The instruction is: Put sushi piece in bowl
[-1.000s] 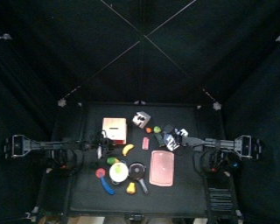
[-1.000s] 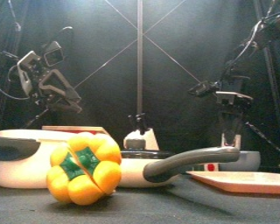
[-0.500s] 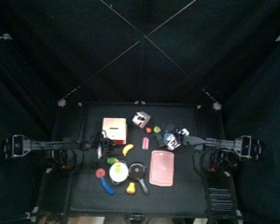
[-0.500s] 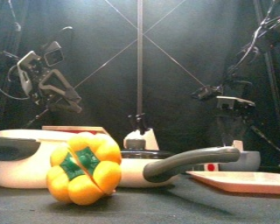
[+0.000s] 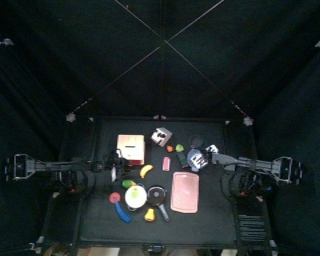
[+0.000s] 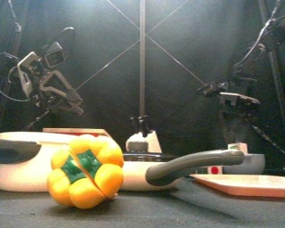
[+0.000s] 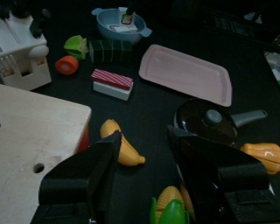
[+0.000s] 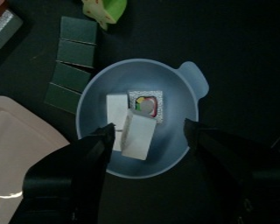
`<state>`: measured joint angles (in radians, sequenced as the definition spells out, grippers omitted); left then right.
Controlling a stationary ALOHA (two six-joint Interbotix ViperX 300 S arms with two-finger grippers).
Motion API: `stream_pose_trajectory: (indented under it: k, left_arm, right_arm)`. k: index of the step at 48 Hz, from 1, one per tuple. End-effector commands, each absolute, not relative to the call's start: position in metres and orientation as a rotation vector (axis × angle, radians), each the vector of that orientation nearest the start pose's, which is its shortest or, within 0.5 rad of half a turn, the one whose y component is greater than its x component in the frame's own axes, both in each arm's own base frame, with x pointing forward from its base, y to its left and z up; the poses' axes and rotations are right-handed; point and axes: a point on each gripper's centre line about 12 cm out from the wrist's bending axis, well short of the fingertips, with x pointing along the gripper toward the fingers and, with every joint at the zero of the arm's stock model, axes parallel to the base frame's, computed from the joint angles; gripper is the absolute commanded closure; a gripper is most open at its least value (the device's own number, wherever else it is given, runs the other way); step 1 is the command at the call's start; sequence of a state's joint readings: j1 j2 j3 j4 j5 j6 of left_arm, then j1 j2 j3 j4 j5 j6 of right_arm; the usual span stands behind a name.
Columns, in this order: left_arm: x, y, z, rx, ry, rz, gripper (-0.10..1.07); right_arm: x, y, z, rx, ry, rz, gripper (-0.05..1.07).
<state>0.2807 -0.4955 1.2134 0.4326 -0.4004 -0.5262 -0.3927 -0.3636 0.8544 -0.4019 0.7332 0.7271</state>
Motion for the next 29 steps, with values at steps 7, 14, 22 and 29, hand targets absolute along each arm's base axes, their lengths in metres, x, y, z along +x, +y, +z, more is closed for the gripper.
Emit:
stream_pose_trajectory:
  k: [7, 14, 22, 29]
  left_arm:
    - [0.243, 0.050, 0.186, -0.198, 0.320, 0.135, 0.14]
    - [0.244, 0.050, 0.186, -0.198, 0.322, 0.135, 0.14]
    - [0.244, 0.050, 0.186, -0.198, 0.320, 0.135, 0.14]
    - [0.244, 0.050, 0.186, -0.198, 0.322, 0.135, 0.14]
  right_arm:
    - [0.223, -0.128, 0.188, 0.434, 1.033, -0.826, 0.07]
    - [0.226, -0.129, 0.191, 0.431, 1.018, -0.822, 0.07]
    - [0.230, -0.130, 0.201, 0.427, 0.975, -0.814, 0.08]
    - [0.237, -0.133, 0.221, 0.425, 0.908, -0.805, 0.08]
